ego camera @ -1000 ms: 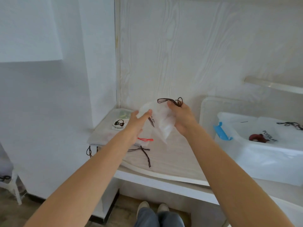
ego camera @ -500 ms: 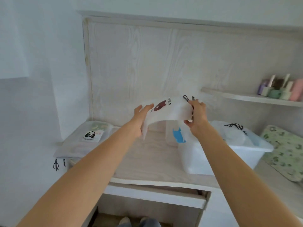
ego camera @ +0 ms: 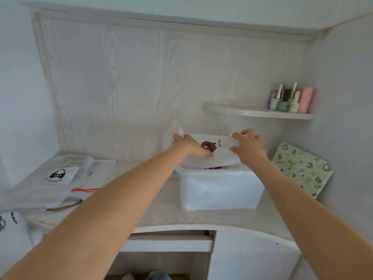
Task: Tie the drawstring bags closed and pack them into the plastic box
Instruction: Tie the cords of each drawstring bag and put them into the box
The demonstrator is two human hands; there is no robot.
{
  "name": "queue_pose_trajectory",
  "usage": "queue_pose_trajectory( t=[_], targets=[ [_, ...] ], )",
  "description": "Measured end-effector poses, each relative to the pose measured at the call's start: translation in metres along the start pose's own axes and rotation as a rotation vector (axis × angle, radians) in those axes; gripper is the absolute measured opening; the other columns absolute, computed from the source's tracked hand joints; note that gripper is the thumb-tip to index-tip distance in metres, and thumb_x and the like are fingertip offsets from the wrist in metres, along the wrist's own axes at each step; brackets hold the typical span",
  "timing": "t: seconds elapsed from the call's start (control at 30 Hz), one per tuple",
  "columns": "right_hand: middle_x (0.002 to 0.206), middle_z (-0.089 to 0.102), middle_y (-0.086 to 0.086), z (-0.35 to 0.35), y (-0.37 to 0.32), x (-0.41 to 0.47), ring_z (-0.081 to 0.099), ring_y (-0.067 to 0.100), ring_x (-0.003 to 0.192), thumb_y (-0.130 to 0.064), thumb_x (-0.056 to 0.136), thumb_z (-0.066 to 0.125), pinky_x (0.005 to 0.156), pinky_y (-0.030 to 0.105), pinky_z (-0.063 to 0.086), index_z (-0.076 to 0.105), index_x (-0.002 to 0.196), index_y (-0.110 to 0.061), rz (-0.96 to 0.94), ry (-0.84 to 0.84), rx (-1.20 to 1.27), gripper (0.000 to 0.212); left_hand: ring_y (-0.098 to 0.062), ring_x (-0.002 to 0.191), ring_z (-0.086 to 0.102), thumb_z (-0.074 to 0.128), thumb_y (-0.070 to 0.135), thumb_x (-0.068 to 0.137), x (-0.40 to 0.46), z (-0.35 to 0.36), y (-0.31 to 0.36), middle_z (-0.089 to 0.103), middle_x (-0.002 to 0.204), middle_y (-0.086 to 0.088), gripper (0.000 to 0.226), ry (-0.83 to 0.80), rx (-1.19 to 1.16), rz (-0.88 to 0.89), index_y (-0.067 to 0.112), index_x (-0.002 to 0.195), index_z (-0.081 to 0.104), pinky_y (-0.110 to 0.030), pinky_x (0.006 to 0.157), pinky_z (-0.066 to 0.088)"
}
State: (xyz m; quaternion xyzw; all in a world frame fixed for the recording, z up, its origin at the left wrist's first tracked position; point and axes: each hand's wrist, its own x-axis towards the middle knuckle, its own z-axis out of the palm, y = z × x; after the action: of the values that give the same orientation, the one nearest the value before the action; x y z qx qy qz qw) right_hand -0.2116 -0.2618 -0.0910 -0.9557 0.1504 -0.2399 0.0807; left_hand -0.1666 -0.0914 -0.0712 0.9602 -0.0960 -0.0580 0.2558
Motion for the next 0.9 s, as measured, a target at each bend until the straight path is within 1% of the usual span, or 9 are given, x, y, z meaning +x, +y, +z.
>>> queue_pose_trajectory(
  t=[0.1, 0.2, 0.3, 0.4, 0.53, 0.6, 0.67, 0.8, 0.9],
  targets=[
    [0.14, 0.034, 0.005, 0.005, 0.007, 0.009, 0.033, 0.026, 0.127, -0.022, 0.096, 0.049, 0.097, 0.041, 0.038, 0.035, 0.141, -0.027, -0.128, -0.157, -0.236, 0.047, -0.026, 0.129, 0.027, 0.064, 0.07, 0.065, 0.007, 0.022, 0.008, 0.022, 0.137, -0.011, 0.106, -0.033, 0.267, -0.044, 0.011, 0.143, 0.025, -0.032, 0.101, 0.033],
    [0.137, 0.037, 0.007, 0.015, 0.011, 0.019, 0.034, 0.025, 0.128, -0.019, 0.095, 0.05, 0.099, 0.041, 0.04, 0.04, 0.139, -0.022, -0.15, -0.344, -0.33, 0.045, -0.027, 0.132, 0.019, 0.05, 0.073, 0.076, 0.013, 0.034, 0.011, 0.016, 0.144, -0.013, 0.093, -0.024, 0.513, -0.06, 0.016, 0.145, 0.026, -0.033, 0.11, 0.02],
    [0.135, 0.043, 0.009, 0.028, 0.013, 0.027, 0.041, 0.027, 0.124, -0.015, 0.094, 0.051, 0.1, 0.039, 0.041, 0.046, 0.135, -0.016, -0.143, -0.508, -0.426, 0.042, -0.024, 0.126, 0.022, 0.043, 0.061, 0.088, 0.02, 0.036, 0.01, 0.022, 0.14, -0.011, 0.073, 0.009, 0.589, -0.04, 0.015, 0.143, 0.028, -0.03, 0.107, 0.019],
    [0.134, 0.049, 0.006, 0.038, 0.015, 0.033, 0.049, 0.027, 0.12, -0.009, 0.088, 0.051, 0.101, 0.037, 0.042, 0.05, 0.131, -0.015, -0.096, -0.585, -0.374, 0.044, -0.023, 0.121, 0.024, 0.041, 0.052, 0.091, 0.023, 0.039, 0.008, 0.026, 0.137, -0.01, 0.06, 0.001, 0.649, -0.026, 0.016, 0.139, 0.035, -0.029, 0.104, 0.02],
    [0.134, 0.045, 0.008, 0.029, 0.008, 0.03, 0.046, 0.028, 0.121, -0.012, 0.088, 0.054, 0.098, 0.038, 0.043, 0.047, 0.133, -0.019, -0.117, -0.452, -0.295, 0.046, -0.027, 0.125, 0.022, 0.054, 0.065, 0.078, 0.026, 0.033, 0.009, 0.029, 0.135, -0.01, 0.073, 0.02, 0.611, 0.062, 0.016, 0.132, 0.045, -0.034, 0.104, 0.021],
    [0.135, 0.041, 0.009, 0.02, -0.001, 0.025, 0.042, 0.028, 0.123, -0.018, 0.091, 0.053, 0.096, 0.038, 0.042, 0.045, 0.135, -0.02, -0.124, -0.371, -0.229, 0.045, -0.031, 0.131, 0.021, 0.056, 0.059, 0.081, 0.025, 0.021, 0.008, 0.03, 0.14, -0.014, 0.067, 0.083, 0.494, 0.173, 0.015, 0.131, 0.048, -0.039, 0.106, 0.022],
    [0.138, 0.038, 0.008, 0.01, -0.013, 0.018, 0.039, 0.028, 0.125, -0.022, 0.094, 0.05, 0.095, 0.039, 0.039, 0.041, 0.138, -0.021, -0.149, -0.294, -0.153, 0.044, -0.031, 0.13, 0.028, 0.054, 0.047, 0.087, 0.022, 0.005, 0.004, 0.036, 0.139, -0.014, 0.054, 0.171, 0.344, 0.279, 0.015, 0.13, 0.05, -0.04, 0.102, 0.027],
    [0.139, 0.041, 0.007, -0.006, -0.051, 0.004, 0.039, 0.026, 0.126, -0.021, 0.095, 0.048, 0.096, 0.039, 0.039, 0.043, 0.136, -0.018, -0.216, -0.118, 0.083, 0.041, -0.024, 0.109, 0.054, 0.055, 0.035, 0.089, 0.01, -0.028, -0.017, 0.058, 0.12, -0.006, 0.038, 0.299, -0.003, 0.396, 0.017, 0.123, 0.054, -0.035, 0.091, 0.044],
    [0.133, 0.046, 0.007, -0.008, -0.091, -0.003, 0.046, 0.024, 0.12, -0.018, 0.095, 0.049, 0.095, 0.033, 0.039, 0.048, 0.131, -0.015, -0.261, 0.005, 0.341, 0.036, -0.02, 0.091, 0.059, 0.056, 0.033, 0.088, -0.002, -0.052, -0.045, 0.062, 0.098, 0.002, 0.028, 0.449, -0.192, 0.406, 0.02, 0.112, 0.06, -0.032, 0.082, 0.048]
  ],
)
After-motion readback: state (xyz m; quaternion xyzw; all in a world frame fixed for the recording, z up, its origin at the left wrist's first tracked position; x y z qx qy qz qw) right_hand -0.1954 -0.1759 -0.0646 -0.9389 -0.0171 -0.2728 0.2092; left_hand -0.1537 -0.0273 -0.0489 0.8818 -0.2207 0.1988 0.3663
